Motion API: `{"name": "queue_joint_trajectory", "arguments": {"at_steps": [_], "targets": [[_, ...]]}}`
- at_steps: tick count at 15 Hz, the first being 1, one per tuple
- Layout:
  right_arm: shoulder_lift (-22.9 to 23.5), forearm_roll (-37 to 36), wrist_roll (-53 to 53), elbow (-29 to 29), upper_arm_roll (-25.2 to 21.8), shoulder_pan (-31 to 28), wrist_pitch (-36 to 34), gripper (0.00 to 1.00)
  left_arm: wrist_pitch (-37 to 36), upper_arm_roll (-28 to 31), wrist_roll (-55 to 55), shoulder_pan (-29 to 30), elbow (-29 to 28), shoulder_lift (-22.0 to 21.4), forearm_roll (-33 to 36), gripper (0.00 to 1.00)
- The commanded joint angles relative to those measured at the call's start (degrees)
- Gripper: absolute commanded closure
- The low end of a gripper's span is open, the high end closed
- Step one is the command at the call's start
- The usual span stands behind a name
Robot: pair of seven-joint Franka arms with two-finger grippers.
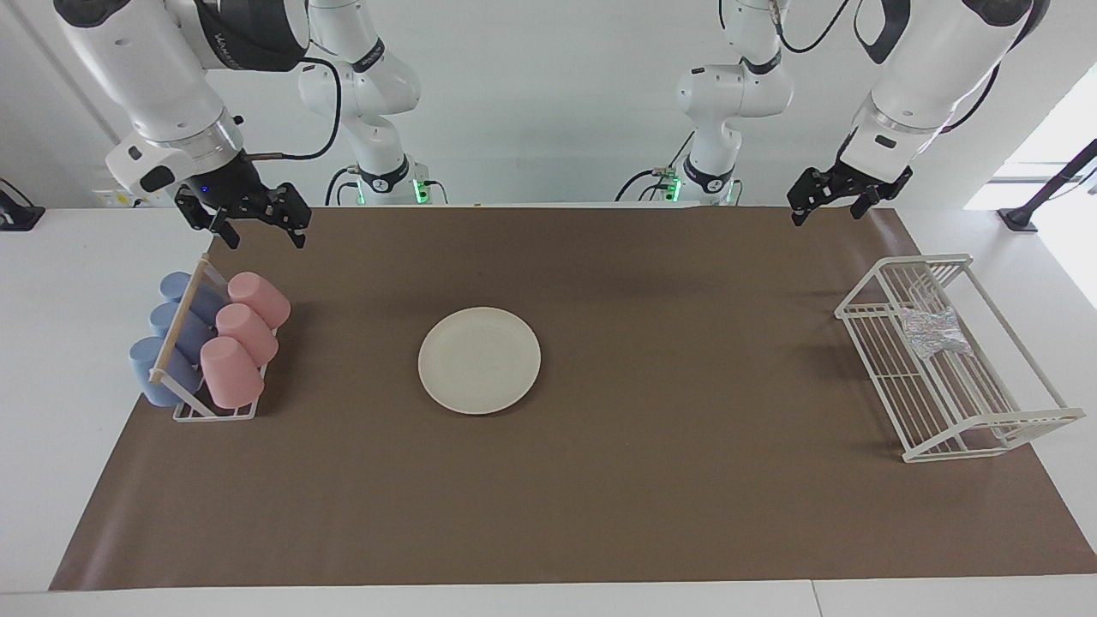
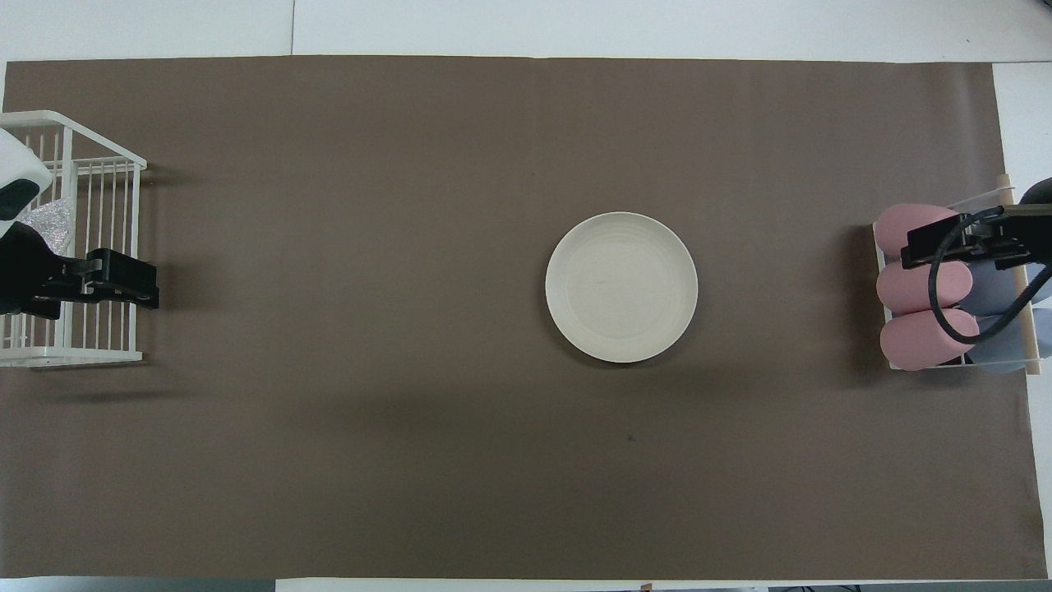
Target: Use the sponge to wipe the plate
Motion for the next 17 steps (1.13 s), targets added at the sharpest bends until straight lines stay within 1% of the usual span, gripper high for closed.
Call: {"name": "queue_joint_trajectory", "arguments": {"at_steps": [1,7,10,11,13,15,16,17], "targets": [[-0.1,-1.26,1.46,0.82,0.43,-0.15,-1.57,0.0,0.74,0.01,0.16,0.39,-0.63,-0.56,0.36,0.0],[-0.1,-1.26,1.46,0.82,0.43,-0.15,-1.57,0.0,1.27,0.1,-0.45,0.47,-0.9,-0.73,0.36,0.0],[-0.1,-1.26,1.46,0.82,0.43,-0.15,-1.57,0.0,4.94,0.19,-1.42,0.39,-5.54,-2.22,1.06,0.0],[-0.1,-1.26,1.46,0.82,0.43,-0.15,-1.57,0.0,5.57,0.1,-1.59,0.3,-6.77,-2.4,2.37,0.0],[-0.1,-1.26,1.46,0.82,0.43,-0.15,-1.57,0.0,5.92,-0.25,-2.91,-0.49,-6.96,0.04,10.79,0.0],[-0.1,-1.26,1.46,0.82,0.43,-0.15,-1.57,0.0,6.01,-0.25,-4.23,-0.49,-6.79,2.33,14.14,0.0],[-0.1,-1.26,1.46,0.82,0.43,-0.15,-1.57,0.0,5.93,-0.42,-4.32,-0.67,-6.96,3.47,18.16,0.0],[-0.1,-1.26,1.46,0.82,0.43,-0.15,-1.57,0.0,6.01,-0.43,-4.76,-2.23,-6.96,5.23,22.64,0.0]]}}
